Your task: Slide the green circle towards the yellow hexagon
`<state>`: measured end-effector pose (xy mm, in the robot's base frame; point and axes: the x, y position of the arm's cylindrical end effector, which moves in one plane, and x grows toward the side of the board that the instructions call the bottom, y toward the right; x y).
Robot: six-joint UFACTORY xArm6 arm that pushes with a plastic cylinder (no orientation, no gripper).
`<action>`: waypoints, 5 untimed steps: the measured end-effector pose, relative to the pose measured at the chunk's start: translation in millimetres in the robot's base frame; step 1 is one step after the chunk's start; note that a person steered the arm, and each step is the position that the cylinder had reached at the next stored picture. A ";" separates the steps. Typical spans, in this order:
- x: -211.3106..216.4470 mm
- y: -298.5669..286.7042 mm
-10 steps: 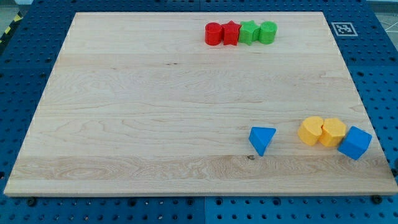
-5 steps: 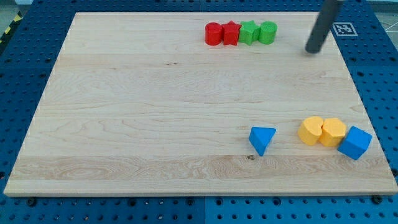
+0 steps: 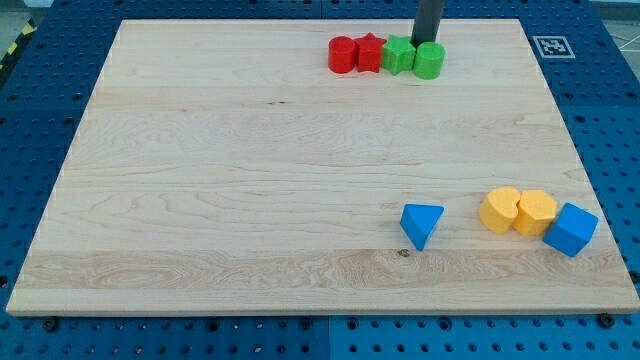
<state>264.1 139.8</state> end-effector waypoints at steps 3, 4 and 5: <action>80.3 -6.8; 107.5 -7.9; 125.2 4.6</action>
<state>389.3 144.4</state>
